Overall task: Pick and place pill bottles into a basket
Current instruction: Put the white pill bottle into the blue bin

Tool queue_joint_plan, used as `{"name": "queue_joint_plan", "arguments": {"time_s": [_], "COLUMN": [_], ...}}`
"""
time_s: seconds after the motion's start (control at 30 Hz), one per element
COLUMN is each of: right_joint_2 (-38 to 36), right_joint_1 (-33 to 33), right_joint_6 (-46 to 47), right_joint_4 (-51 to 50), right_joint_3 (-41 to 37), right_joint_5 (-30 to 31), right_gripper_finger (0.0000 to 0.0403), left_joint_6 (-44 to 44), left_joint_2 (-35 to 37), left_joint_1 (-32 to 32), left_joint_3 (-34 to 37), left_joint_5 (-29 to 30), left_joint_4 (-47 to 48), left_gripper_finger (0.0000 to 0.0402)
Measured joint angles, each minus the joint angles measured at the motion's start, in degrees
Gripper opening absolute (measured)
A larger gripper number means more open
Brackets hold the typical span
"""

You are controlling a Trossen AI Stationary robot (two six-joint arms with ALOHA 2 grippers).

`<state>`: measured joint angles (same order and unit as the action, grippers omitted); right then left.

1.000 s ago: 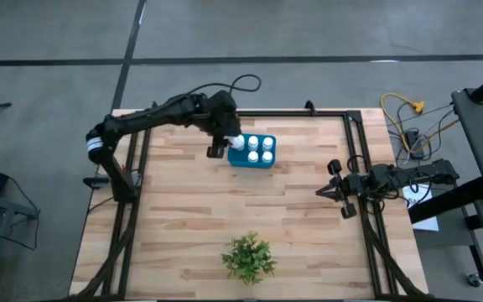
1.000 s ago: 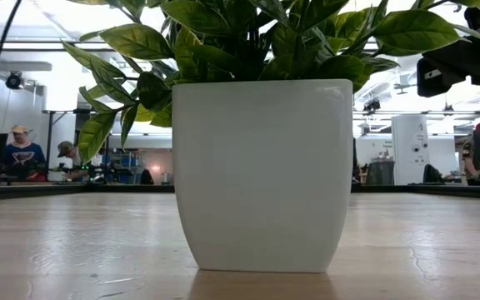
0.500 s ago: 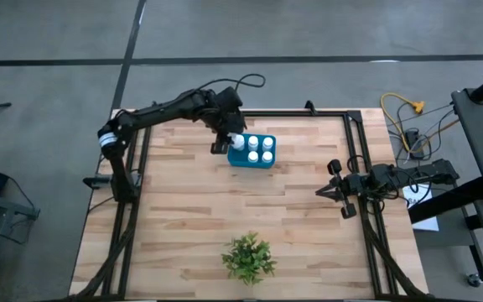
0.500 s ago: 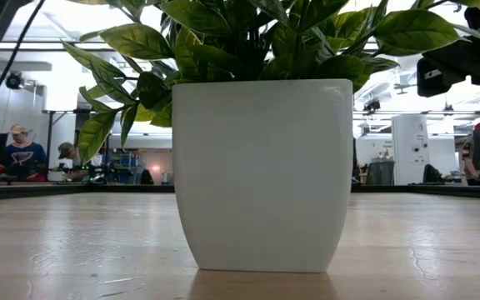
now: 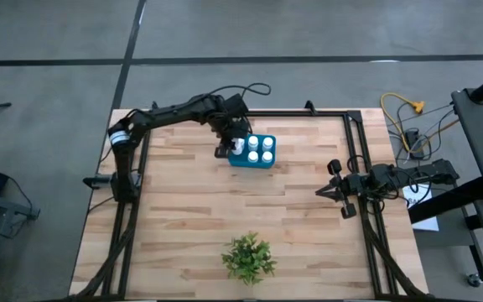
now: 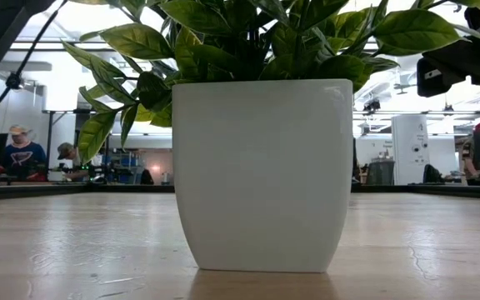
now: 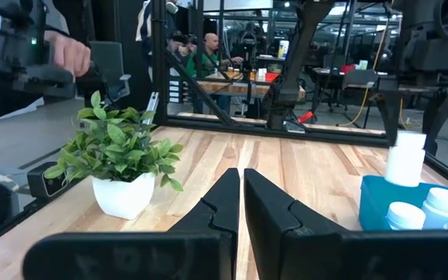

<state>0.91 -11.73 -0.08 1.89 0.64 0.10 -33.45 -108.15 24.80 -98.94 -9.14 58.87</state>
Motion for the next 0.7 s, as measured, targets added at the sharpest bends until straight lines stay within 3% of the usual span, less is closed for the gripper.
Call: {"name": "queue_joint_plan", "arguments": {"time_s": [0.7], "right_joint_2": [-0.01], "right_joint_1": [0.00], "right_joint_6": [-0.08], "right_joint_4": [-0.02], "right_joint_3": [0.00], "right_joint_5": [0.01], "right_gripper_finger": [0.0012], "left_joint_6": [-0.24], "left_joint_2": [-5.97], "left_joint_1": [-0.09], "left_joint_3": [0.22], "left_joint_5": [-2.40], "left_joint_4": [-2.62], "left_gripper_finger": [0.0144]}}
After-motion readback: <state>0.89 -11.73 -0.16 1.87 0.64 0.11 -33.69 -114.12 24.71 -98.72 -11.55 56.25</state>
